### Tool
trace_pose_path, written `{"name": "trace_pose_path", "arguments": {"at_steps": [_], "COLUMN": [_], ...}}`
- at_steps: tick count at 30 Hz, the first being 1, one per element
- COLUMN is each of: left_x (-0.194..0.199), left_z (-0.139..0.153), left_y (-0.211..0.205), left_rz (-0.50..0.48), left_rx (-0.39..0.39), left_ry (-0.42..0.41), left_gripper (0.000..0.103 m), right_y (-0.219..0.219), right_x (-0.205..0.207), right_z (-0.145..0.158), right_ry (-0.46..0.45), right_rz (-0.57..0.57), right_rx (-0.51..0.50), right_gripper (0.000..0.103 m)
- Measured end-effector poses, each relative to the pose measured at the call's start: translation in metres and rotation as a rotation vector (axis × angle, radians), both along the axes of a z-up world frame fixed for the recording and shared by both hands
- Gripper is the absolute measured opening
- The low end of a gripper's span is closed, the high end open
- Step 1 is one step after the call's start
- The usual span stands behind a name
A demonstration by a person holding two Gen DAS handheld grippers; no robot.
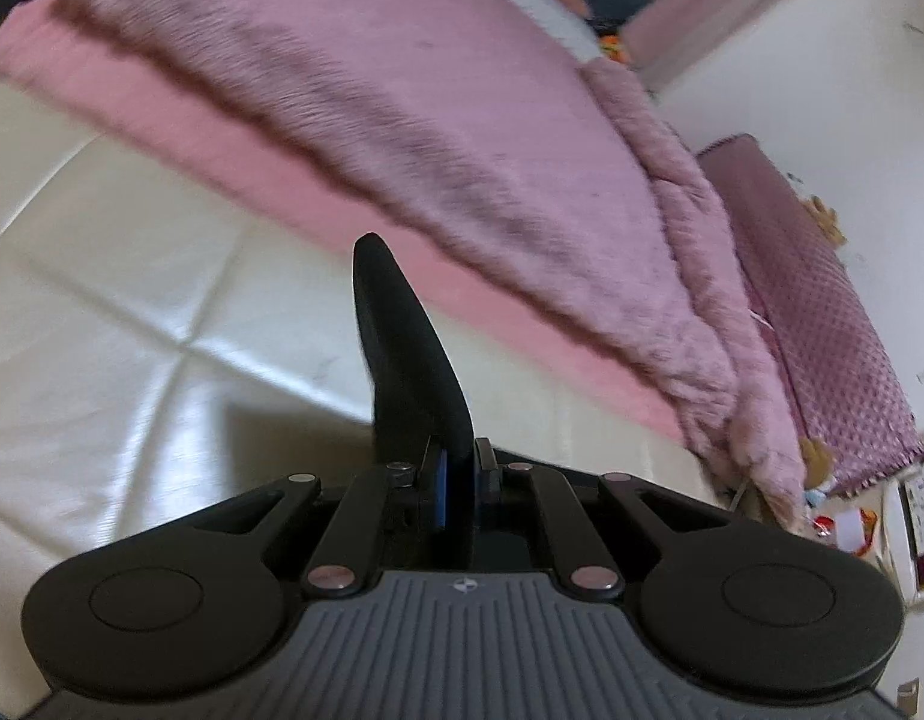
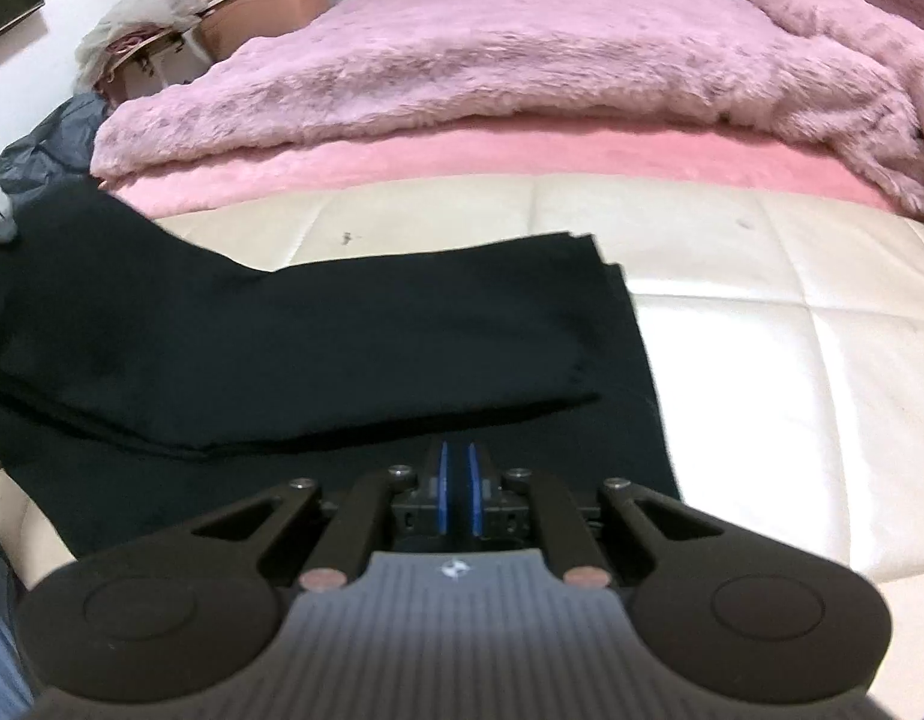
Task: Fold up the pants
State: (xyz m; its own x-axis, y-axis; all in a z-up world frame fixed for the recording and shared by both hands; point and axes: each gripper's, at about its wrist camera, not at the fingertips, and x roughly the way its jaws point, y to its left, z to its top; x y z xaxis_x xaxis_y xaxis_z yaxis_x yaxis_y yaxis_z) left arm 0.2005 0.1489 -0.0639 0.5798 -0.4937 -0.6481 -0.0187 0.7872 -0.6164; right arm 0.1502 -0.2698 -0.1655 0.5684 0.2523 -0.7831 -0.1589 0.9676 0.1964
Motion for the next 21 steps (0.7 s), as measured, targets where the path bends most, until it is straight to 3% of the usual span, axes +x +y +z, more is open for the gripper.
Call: {"name": "trace_pose_path", "arguments": {"at_steps": [5, 9, 15, 21], "left_x": [0.009, 0.025, 0.043, 0.058], "left_z": [0.025, 0.023, -0.005, -0.057], "left_y": [-0.055, -0.106, -0.178, -0.231], "left_rz": [-0.046, -0.073, -0.124, -0.170], "left_rx": [-0.014, -0.009, 0.003, -0.013], "left_ry": [-0.013, 0.002, 0.070, 0.179], "left_gripper": [0.007, 0.007, 0.007, 0.007], "right_y": [-0.018, -0.035, -0.053, -0.066], "right_x": [0.002, 0.000, 0.007, 0.013], "right_z": [-0.002, -0.001, 0.001, -0.005], "right_ry": [-0.010, -0.032, -0.055, -0.059], "right_rz": [-0.029, -0.047, -0.069, -0.083], "right_rx": [-0.006, 0.026, 0.066, 0.089], "right_gripper": [0.003, 0.003, 0.003, 0.003]}}
